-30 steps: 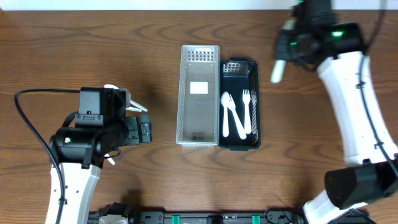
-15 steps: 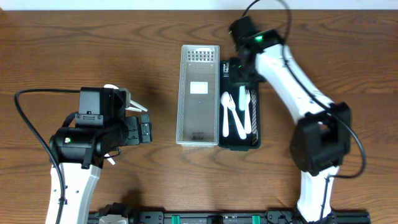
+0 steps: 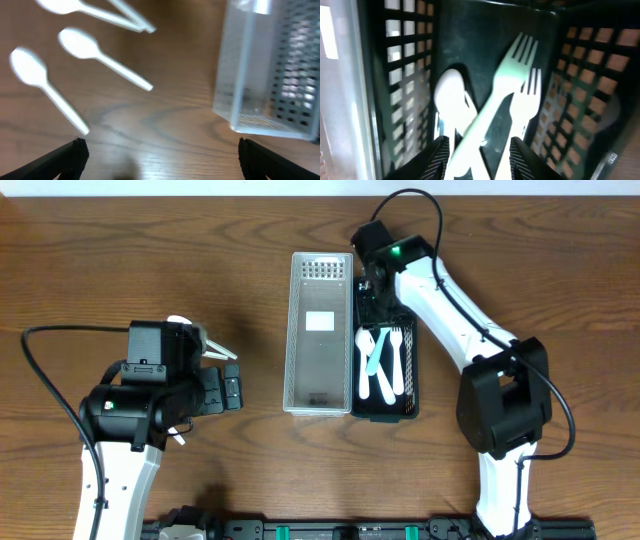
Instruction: Pack container
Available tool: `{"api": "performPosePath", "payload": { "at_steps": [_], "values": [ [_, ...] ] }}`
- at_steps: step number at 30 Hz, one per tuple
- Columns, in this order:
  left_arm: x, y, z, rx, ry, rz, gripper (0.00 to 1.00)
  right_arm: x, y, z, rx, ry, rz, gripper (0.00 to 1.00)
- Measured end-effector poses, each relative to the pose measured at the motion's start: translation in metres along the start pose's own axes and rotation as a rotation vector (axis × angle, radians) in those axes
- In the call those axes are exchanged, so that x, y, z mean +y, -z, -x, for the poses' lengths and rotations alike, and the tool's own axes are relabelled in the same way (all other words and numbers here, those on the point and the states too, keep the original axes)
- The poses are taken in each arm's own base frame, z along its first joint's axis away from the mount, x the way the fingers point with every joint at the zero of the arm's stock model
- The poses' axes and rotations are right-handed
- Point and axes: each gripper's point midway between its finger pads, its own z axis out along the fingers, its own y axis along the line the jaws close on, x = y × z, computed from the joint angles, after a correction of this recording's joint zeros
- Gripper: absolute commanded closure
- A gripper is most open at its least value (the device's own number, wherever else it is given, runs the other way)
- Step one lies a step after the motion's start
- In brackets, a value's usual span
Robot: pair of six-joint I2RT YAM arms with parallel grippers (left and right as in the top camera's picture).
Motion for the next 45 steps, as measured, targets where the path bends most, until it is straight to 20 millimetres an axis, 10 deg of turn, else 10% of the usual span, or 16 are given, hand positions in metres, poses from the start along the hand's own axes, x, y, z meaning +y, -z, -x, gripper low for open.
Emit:
{"api": "performPosePath", "payload": {
  "at_steps": [5, 11, 17, 32, 45],
  "values": [
    [0.031, 0.018, -0.005, 0.009, 0.118, 0.178, 0.02, -0.032, 0.030, 0.015, -0.069, -0.058, 0.018, 0.54],
    [0.074, 0.055, 0.018, -0.130, 0.384, 0.309, 0.02, -0.091, 0.118, 0.027, -0.268, -0.154, 0.043, 0.41],
    [0.124, 0.044, 0.016, -0.150, 0.657, 0.412, 0.02, -0.141, 0.190, 0.006, -0.404, -0.235, 0.034, 0.40],
    [0.162, -0.102, -0.028, 0.141, 0.743, 0.386, 0.02, -0.158, 0.195, -0.016, -0.357, -0.231, 0.010, 0.40],
    [0.171, -0.148, -0.044, 0.216, 0.765, 0.358, 0.02, -0.158, 0.194, -0.019, -0.345, -0.227, 0.009, 0.40]
  ]
}}
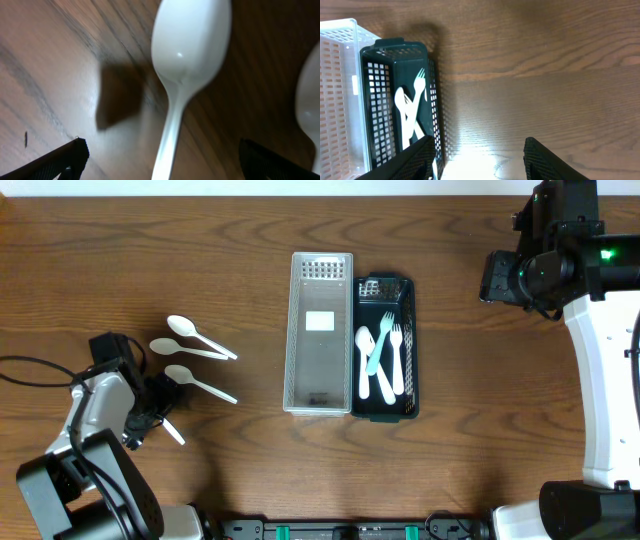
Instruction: Pack container
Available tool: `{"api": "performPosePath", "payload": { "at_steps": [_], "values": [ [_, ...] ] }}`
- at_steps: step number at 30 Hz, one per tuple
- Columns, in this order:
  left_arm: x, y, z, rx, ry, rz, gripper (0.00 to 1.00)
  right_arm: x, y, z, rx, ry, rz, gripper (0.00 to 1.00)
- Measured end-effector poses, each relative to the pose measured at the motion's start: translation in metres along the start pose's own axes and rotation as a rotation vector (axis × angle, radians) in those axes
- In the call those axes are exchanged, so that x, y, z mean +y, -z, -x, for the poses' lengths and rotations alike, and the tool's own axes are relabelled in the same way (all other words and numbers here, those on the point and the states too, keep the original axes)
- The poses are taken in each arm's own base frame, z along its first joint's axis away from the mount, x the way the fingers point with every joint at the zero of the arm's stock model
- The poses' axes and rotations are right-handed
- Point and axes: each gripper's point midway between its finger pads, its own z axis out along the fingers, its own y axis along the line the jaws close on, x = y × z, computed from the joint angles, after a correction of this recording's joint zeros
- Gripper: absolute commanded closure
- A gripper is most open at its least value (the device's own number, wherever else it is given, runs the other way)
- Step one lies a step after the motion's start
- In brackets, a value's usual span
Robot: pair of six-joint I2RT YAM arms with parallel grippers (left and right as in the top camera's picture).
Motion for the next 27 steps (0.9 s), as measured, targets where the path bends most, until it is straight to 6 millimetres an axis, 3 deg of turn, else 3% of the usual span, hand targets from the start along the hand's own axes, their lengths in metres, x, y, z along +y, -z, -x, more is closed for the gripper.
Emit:
{"api": "performPosePath", "payload": {
  "at_steps": [10, 18, 23, 27],
  "values": [
    [-0.002, -0.011, 0.011, 0.009, 0.000, -0.039, 0.01, 0.000, 0.000, 0.000, 0.000, 0.000, 0.000, 0.41],
    [-0.005, -0.012, 0.017, -0.002, -0.014, -0.040, 0.34, 0.000, 0.000, 0.000, 0.001, 0.000, 0.000, 0.41],
    [-0.005, -0.012, 0.017, -0.001, -0.016, -0.040, 0.69, 0.000, 0.000, 0.000, 0.002, 0.000, 0.000, 0.41],
    [-0.005, -0.012, 0.017, 0.000, -0.015, -0.040, 0.80, 0.000, 0.000, -0.001, 0.002, 0.000, -0.001, 0.41]
  ]
}}
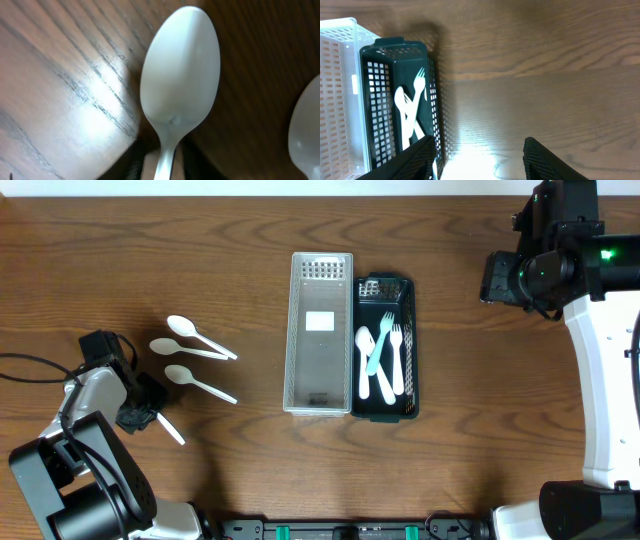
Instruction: Pack container
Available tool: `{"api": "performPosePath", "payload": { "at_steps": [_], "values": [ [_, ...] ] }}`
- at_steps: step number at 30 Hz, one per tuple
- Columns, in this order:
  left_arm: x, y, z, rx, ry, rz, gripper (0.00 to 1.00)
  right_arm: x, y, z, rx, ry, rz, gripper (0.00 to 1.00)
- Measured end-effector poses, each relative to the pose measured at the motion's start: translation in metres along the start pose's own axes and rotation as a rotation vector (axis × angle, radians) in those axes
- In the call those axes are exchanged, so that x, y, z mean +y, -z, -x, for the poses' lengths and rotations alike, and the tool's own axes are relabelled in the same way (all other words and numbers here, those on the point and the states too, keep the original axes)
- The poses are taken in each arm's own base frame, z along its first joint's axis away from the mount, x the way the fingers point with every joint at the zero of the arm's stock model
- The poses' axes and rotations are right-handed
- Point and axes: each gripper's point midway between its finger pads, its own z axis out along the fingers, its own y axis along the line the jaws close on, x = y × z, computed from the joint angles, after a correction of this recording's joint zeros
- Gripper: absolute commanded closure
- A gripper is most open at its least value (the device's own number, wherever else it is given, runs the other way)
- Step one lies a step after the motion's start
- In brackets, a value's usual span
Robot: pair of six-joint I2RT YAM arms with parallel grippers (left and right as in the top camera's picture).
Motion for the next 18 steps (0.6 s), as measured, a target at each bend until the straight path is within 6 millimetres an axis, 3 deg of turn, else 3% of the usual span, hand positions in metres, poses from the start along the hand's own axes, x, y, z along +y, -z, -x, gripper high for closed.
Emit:
{"api": "performPosePath", "payload": {
  "at_steps": [3, 8, 15, 18],
  "values": [
    [-0.0003, 0.0000, -0.0001, 0.001, -0.002, -0.002, 0.81, -0.0001, 0.0000, 0.0000, 0.000, 0.000, 0.000, 0.40],
    [-0.0003, 0.0000, -0.0003, 0.001, 0.001, -0.002, 0.94, 0.0000, 0.0000, 0.0000, 0.000, 0.000, 0.000, 0.40],
    [-0.0003, 0.0008, -0.0001, 0.000, -0.003, -0.002, 0.94, 0.0000, 0.0000, 0.0001, 0.000, 0.000, 0.000, 0.40],
    [0.0034, 0.0036, -0.0094, 0.027, -0.014, 0.016, 0.94, 0.0000, 0.0000, 0.0002, -0.001, 0.000, 0.000, 0.40]
  ]
}}
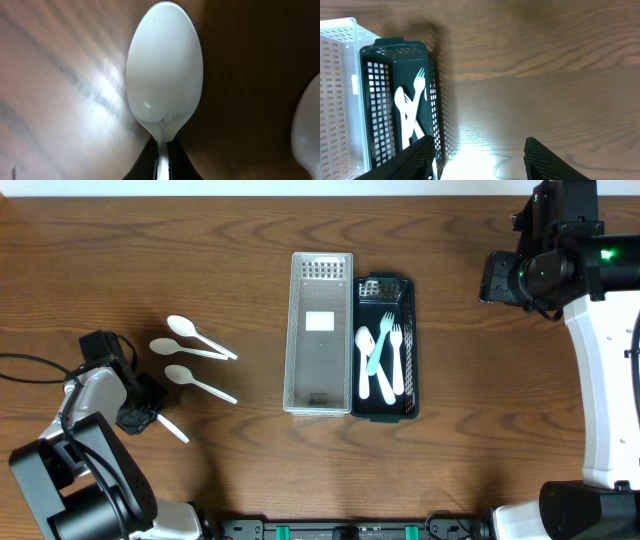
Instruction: Pack container
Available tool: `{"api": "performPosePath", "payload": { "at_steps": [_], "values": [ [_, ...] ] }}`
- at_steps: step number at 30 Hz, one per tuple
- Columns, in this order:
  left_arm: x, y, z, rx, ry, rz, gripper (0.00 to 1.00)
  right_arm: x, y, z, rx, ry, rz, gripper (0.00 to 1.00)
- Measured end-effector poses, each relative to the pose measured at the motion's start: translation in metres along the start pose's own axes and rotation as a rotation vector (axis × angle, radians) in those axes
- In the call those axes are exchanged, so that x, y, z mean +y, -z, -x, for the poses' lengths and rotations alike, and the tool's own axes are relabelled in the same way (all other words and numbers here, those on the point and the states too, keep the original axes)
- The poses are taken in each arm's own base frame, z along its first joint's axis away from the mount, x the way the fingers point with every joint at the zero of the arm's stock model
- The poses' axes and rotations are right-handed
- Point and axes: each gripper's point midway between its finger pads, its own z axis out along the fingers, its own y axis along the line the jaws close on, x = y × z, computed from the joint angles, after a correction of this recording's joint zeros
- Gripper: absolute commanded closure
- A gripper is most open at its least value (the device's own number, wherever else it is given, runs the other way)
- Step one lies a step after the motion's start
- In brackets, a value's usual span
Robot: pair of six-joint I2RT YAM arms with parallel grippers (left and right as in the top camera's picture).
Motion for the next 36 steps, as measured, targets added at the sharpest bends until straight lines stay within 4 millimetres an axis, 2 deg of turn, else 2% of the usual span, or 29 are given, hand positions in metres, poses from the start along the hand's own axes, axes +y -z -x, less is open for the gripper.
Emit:
{"api": "performPosePath", "payload": {
  "at_steps": [3, 5, 8, 11, 15, 17, 20, 23, 27, 30, 36],
  "values": [
    [0.001, 0.012, -0.015, 0.025, -0.043, 0.017, 0.94, 0.000, 0.000, 0.000, -0.001, 0.000, 0.000, 0.40],
    [-0.005, 0.030, -0.025, 0.007, -0.092, 0.007, 0.94, 0.000, 0.000, 0.001, -0.004, 0.000, 0.001, 0.39],
    [-0.025, 0.067, -0.035, -0.068, -0.190, -0.042, 0.94, 0.000, 0.000, 0.002, -0.008, 0.000, 0.002, 0.39],
    [-0.054, 0.112, -0.045, -0.172, -0.316, -0.120, 0.94, 0.001, 0.000, 0.006, -0.025, 0.000, 0.005, 0.38],
    [-0.097, 0.165, -0.070, -0.280, -0.507, -0.242, 0.94, 0.003, 0.000, 0.014, -0.057, -0.001, 0.011, 0.37],
    [-0.118, 0.183, -0.088, -0.315, -0.619, -0.297, 0.94, 0.003, 0.001, 0.018, -0.071, -0.002, 0.011, 0.37],
    [-0.150, 0.199, -0.115, -0.356, -0.786, -0.376, 0.94, 0.001, 0.001, 0.019, -0.078, -0.007, 0.010, 0.37],
    [-0.175, 0.203, -0.139, -0.381, -0.935, -0.427, 0.94, -0.005, 0.001, 0.021, -0.079, -0.021, 0.002, 0.37],
    [-0.207, 0.191, -0.159, -0.383, -1.059, -0.449, 0.94, -0.012, 0.001, 0.021, -0.077, -0.036, -0.010, 0.37],
    [-0.230, 0.167, -0.170, -0.356, -1.115, -0.431, 0.94, -0.013, 0.000, 0.020, -0.073, -0.037, -0.013, 0.36],
    [-0.241, 0.125, -0.181, -0.264, -1.172, -0.340, 0.94, -0.014, 0.000, 0.019, -0.068, -0.033, -0.016, 0.37]
  ]
}}
